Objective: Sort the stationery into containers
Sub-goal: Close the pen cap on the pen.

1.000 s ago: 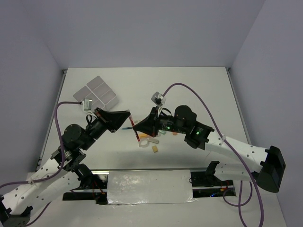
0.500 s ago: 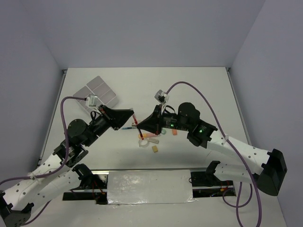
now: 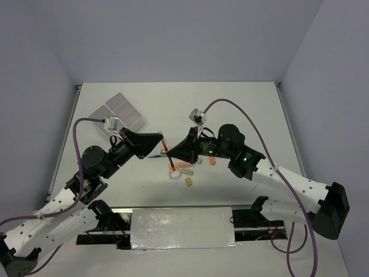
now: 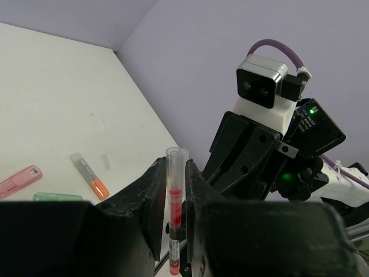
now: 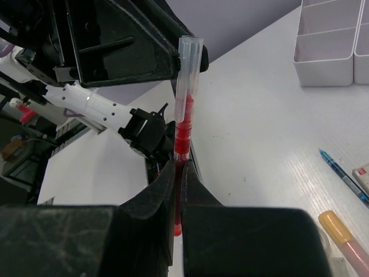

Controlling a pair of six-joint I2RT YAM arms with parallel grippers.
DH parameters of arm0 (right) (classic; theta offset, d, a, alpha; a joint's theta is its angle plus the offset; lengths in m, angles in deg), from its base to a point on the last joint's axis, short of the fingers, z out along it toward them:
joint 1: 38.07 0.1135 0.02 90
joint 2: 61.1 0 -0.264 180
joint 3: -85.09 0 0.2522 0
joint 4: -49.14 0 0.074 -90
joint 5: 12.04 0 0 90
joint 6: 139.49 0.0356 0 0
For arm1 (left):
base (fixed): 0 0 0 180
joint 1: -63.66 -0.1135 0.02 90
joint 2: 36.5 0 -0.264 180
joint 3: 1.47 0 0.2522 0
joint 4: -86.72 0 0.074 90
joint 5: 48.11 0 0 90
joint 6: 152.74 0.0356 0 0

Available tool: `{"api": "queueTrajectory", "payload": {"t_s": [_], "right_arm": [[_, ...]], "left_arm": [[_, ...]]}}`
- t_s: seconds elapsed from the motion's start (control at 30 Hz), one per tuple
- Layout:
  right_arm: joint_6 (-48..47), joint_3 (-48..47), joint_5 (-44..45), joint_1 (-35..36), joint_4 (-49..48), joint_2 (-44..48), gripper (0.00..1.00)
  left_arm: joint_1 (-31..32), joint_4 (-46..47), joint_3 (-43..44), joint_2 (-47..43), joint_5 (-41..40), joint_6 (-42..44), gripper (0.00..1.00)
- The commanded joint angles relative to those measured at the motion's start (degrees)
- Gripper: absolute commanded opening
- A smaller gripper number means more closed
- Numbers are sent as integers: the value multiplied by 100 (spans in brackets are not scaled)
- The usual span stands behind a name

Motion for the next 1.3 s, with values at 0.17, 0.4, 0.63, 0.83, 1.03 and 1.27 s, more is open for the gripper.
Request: {"api": "queueTrajectory", "payload": {"t_s": [0.17, 0.4, 0.63, 0.83, 1.03, 1.27], "right_arm": [[-9, -633, -36, -98, -1489, 114, 0], [-27, -817, -115, -177, -1436, 52, 0], [-44, -852, -246, -221, -1507, 35, 0], [-141, -678, -580, -221, -1471, -53, 0], [-185, -352, -660, -212, -1489, -9, 0], [-211, -237, -677, -212, -1514, -53, 0]], "left_arm": [[72, -847, -355, 177, 605, 98, 0], [72, -847, -425, 159, 631, 89, 0], [72, -918, -285, 203, 649, 116, 0], [72, -1523, 241, 186, 246, 282, 38], [72, -1752, 866, 80, -221, 467, 99], [63, -1252, 1210, -8, 77, 774, 99]]}}
